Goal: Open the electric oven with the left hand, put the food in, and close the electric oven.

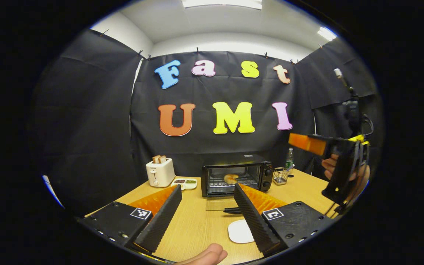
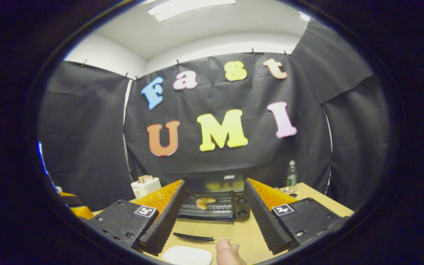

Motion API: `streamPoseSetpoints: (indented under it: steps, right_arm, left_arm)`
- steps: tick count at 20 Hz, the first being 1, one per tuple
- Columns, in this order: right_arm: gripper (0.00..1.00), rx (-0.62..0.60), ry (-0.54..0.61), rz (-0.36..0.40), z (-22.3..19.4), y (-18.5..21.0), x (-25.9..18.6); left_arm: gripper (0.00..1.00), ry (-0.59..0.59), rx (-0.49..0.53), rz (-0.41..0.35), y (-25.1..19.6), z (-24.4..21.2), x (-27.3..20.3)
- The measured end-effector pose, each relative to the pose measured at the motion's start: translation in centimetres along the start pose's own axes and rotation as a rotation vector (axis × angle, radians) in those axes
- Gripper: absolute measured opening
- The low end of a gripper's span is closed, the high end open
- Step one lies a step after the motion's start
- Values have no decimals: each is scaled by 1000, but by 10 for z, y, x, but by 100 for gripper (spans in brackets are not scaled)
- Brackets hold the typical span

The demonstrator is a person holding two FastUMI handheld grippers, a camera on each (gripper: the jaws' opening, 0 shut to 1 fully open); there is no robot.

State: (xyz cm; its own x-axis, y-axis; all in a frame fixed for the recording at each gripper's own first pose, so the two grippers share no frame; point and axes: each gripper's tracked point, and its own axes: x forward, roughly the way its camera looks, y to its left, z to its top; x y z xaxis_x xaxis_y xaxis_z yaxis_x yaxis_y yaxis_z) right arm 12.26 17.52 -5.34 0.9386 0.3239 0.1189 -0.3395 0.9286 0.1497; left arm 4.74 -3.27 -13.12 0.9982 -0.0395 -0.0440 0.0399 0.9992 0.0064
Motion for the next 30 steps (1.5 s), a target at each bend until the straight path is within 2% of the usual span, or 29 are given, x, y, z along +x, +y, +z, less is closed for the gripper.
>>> streamPoseSetpoints:
  steps: [2,5,8,10,13,15,18,20,24,26,30]
  right_arm:
    - [100,-16,-17,-13,16,-12,-36]
    - [100,-60,-14,-74,27,-40,-75]
    - [100,-68,0,-128,31,-60,-106]
    - [96,-78,-25,-130,42,-67,-124]
    - [100,-94,-89,-174,63,-88,-146]
    - [100,-92,-125,-190,72,-96,-155]
    - [100,-71,-97,-147,65,-93,-163]
    - [100,-78,-84,-150,64,-102,-165]
    - [100,-75,-90,-182,65,-121,-170]
    - [95,-65,-81,-182,60,-126,-169]
    - [98,-46,-71,-173,55,-133,-167]
  left_arm:
    - [94,42,-2,-46,-20,-13,18]
    - [96,115,16,-36,-28,-36,46]
    - [94,193,-51,-144,-70,-57,74]
    - [94,266,-81,-192,-85,-76,91]
    - [94,347,-74,-192,-95,-104,114]
    - [95,417,-73,-225,-111,-123,122]
    - [95,556,14,-130,-97,-160,135]
    - [95,621,29,-146,-107,-178,141]
    - [98,722,61,-122,-108,-210,151]
    - [98,740,72,-97,-105,-216,158]
    - [97,791,58,-61,-102,-229,168]
